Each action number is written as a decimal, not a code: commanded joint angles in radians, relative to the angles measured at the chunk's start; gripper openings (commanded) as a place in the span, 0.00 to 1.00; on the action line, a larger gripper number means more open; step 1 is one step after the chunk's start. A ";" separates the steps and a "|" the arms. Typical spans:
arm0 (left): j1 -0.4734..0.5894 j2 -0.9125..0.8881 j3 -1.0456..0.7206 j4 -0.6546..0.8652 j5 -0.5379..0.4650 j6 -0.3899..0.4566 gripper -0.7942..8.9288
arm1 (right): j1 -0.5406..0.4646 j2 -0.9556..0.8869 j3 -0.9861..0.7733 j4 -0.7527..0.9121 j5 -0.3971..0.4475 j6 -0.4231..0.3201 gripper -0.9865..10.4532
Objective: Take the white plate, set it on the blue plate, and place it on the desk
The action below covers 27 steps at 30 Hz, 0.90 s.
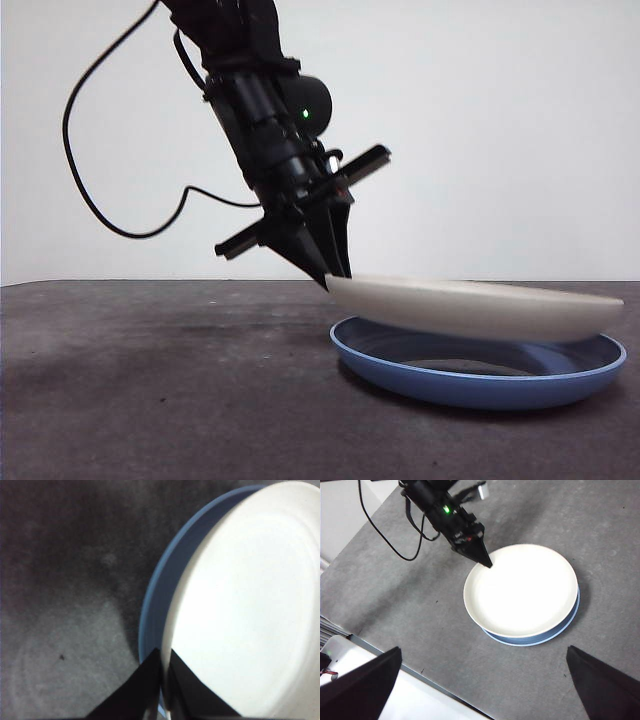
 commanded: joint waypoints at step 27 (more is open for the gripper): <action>-0.024 0.051 0.076 0.023 0.005 0.081 0.67 | 0.003 0.001 0.021 0.005 -0.002 -0.007 0.60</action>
